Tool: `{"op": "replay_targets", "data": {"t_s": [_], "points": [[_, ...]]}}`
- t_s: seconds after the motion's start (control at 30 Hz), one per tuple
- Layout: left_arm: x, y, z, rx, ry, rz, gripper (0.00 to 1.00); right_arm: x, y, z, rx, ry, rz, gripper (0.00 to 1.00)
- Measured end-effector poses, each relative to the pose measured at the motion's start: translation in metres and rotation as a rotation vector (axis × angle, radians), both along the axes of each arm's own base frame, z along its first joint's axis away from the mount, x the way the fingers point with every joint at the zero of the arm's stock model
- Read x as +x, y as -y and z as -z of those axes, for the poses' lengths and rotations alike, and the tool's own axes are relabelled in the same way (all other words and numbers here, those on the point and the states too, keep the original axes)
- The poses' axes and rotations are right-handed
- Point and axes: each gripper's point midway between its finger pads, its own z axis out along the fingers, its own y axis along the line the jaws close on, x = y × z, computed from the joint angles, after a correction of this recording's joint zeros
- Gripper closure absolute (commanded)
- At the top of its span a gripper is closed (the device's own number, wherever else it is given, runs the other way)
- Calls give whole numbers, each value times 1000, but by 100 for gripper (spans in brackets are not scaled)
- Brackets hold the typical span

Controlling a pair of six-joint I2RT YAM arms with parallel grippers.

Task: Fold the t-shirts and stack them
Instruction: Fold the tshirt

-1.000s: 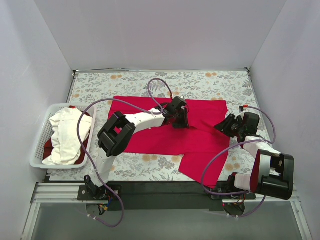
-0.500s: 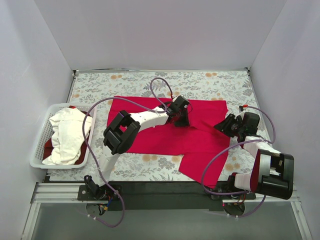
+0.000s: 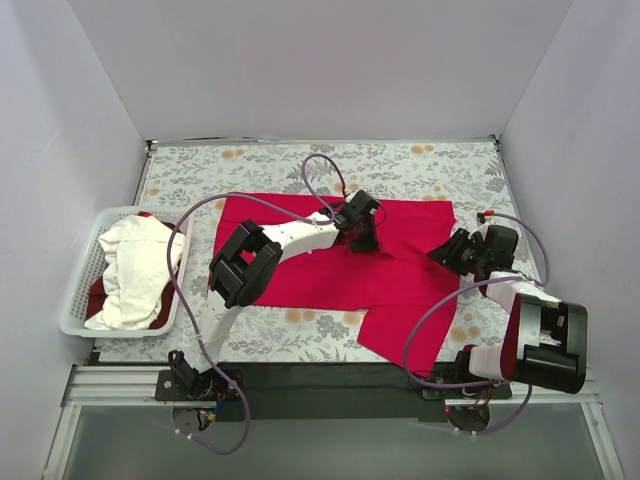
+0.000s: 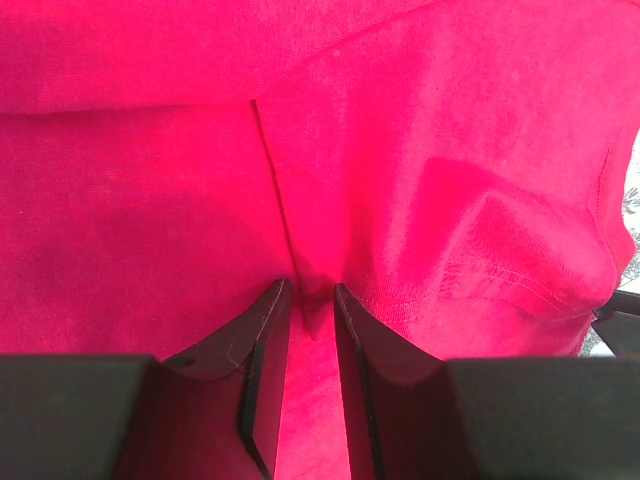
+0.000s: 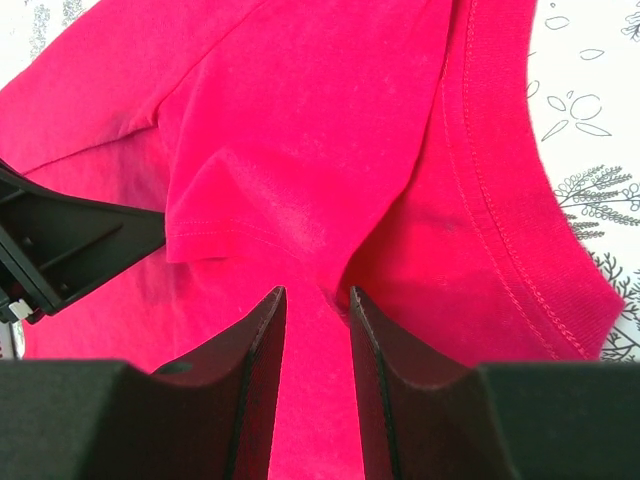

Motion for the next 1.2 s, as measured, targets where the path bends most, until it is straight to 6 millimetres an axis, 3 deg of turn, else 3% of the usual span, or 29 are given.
{"op": "replay_targets", "data": {"t_s": [0.47, 0.53, 0.8, 0.9, 1.2], "points": [[-2, 1, 0, -1, -5, -1, 78, -9, -2, 12, 9, -28, -6, 64], [-2, 1, 0, 0, -6, -2, 84, -9, -2, 12, 10, -27, -7, 64], [-7, 2, 2, 8, -14, 6, 92, -10, -3, 13, 14, -31, -8, 66], [-9, 2, 2, 11, -17, 9, 98, -11, -3, 14, 15, -31, -8, 69], [-10, 2, 3, 16, -15, 9, 100, -12, -3, 11, 12, -19, -6, 99]]}}
